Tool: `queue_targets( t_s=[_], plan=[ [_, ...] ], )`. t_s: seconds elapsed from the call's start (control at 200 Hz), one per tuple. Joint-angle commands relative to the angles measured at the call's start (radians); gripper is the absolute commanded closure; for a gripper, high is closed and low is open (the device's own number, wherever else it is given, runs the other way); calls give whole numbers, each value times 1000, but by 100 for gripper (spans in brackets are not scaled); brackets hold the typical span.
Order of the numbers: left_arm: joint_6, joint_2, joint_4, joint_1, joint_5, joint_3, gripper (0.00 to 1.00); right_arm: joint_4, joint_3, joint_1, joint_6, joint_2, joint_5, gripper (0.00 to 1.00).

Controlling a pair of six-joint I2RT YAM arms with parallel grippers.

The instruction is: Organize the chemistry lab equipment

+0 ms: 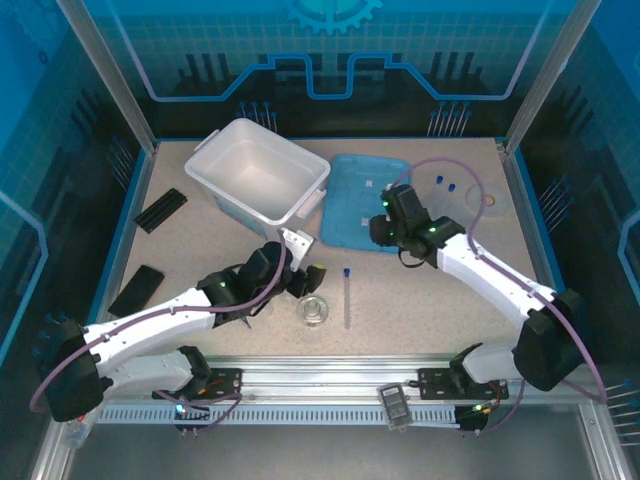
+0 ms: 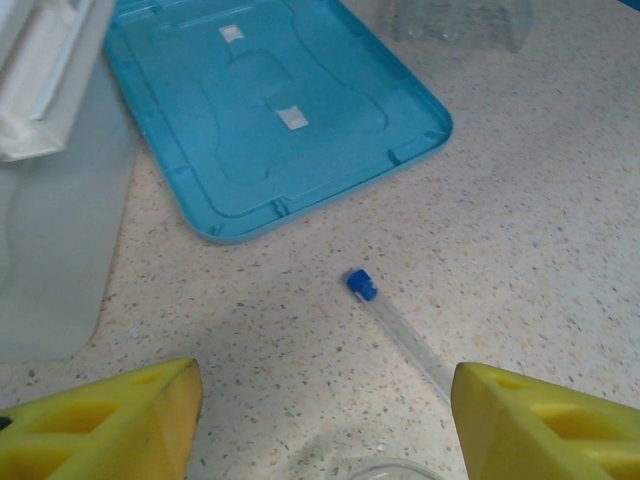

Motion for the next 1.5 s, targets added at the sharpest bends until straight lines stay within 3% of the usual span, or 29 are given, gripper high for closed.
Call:
queue_targets(
  t_s=[0.0,0.255,0.57,1.496],
  plan=[
    [-62,-38,-19,45,63,-19,33,-15,-8,65,47,54,-35,62],
    [-91,-54,-17,112,182,-47,33,-7,2,173,72,169,-68,61],
    [-135,-8,27,156,280,-82,32,-10,18,220,89,294,-87,61],
    [-122,43,55,167,297,-61,32,-6,62,235,103,465,-61,68]
  ],
)
